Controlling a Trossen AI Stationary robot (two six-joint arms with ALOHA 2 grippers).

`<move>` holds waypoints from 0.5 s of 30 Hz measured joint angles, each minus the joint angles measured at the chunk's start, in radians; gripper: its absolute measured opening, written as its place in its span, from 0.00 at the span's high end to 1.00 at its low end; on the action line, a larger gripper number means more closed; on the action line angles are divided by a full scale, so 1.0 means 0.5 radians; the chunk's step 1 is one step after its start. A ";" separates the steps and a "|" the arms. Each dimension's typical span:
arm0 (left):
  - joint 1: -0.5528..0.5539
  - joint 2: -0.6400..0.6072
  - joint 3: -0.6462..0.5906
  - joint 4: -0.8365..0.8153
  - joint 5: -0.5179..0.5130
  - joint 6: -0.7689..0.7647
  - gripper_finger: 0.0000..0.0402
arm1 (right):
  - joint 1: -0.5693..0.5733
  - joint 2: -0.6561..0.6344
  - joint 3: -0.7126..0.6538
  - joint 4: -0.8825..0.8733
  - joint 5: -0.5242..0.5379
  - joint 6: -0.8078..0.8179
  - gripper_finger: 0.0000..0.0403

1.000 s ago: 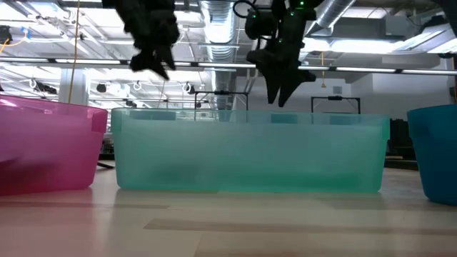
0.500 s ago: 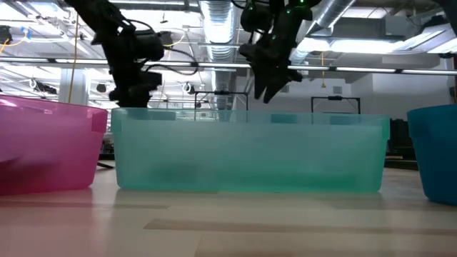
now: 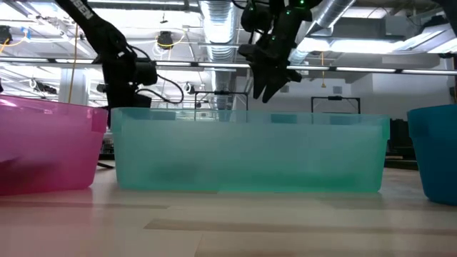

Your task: Sort silverware by color (type)

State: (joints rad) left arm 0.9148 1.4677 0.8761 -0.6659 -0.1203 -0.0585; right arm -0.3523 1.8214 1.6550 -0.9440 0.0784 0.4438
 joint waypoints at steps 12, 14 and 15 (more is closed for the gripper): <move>0.014 0.315 0.000 0.052 0.209 0.129 0.56 | -0.007 0.000 0.000 0.007 0.002 -0.009 0.58; 0.024 0.363 0.004 0.077 0.373 0.164 0.56 | -0.007 0.000 0.000 0.007 0.001 -0.009 0.58; 0.026 0.375 0.007 0.078 0.412 0.181 0.57 | -0.006 0.000 0.000 0.007 0.001 -0.010 0.58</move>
State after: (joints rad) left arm 0.9279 1.6553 0.8793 -0.6269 0.0858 0.0320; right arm -0.3553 1.8214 1.6550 -0.9405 0.0788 0.4388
